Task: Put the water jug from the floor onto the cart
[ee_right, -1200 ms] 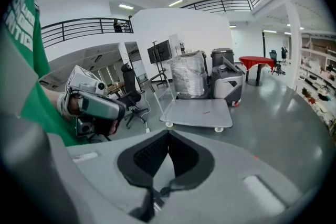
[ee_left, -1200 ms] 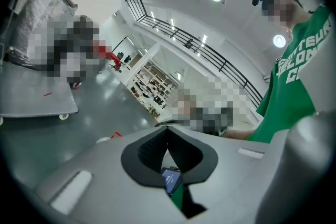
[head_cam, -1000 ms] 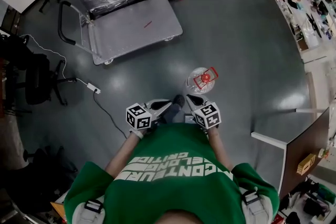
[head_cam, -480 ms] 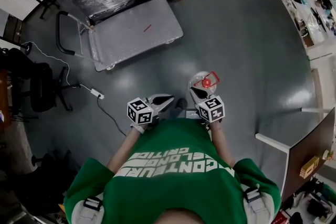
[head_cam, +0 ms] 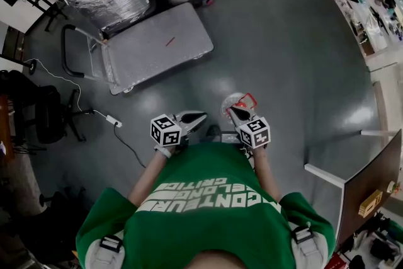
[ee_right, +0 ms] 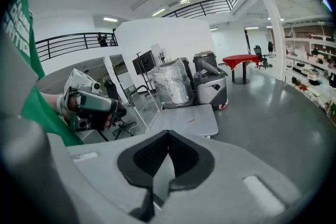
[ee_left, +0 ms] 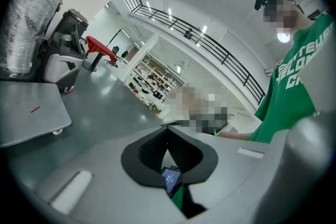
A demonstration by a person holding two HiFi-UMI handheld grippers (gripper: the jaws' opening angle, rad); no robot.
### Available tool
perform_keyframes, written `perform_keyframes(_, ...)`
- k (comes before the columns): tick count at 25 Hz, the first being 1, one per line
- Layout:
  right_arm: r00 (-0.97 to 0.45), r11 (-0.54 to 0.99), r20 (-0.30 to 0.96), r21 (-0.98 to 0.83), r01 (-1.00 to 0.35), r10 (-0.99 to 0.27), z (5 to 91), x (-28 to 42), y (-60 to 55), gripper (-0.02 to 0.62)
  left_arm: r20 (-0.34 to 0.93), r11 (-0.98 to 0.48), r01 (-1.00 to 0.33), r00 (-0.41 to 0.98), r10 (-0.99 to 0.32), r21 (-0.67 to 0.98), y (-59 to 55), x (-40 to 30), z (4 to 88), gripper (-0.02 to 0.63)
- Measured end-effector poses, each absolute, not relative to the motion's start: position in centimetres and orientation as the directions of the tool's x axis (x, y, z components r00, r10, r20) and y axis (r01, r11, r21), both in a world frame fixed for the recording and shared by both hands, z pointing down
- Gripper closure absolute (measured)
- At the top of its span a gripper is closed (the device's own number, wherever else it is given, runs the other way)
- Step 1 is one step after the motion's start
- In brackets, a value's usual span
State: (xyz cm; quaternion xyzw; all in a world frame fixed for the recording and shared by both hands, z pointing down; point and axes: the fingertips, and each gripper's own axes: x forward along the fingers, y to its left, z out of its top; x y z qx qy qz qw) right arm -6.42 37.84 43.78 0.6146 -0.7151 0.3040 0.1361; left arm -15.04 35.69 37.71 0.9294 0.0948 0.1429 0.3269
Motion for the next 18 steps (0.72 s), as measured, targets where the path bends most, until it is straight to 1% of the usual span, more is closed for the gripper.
perform_keyframes(9,-0.161,-0.002,0.580,-0.270,-0.963,-0.799,44.1,-2.1,38.4,0.601,0.231,-0.776,0.090,0.928,0.293,0.624,36.2,-11.9,38.8,0.597)
perform_keyframes(14,-0.141,-0.027,0.600,-0.262,-0.965,-0.788,44.5,-1.6,37.5,0.601,0.219,-0.766,0.059,0.942,0.255,0.641,33.8,-11.5,39.3,0.597)
perform_keyframes(18,-0.129,-0.042,0.617,-0.254,-0.966,-0.777,44.9,-2.2,36.0,0.601,0.202,-0.754,0.080,0.940,0.274,0.652,31.7,-11.1,39.5,0.597)
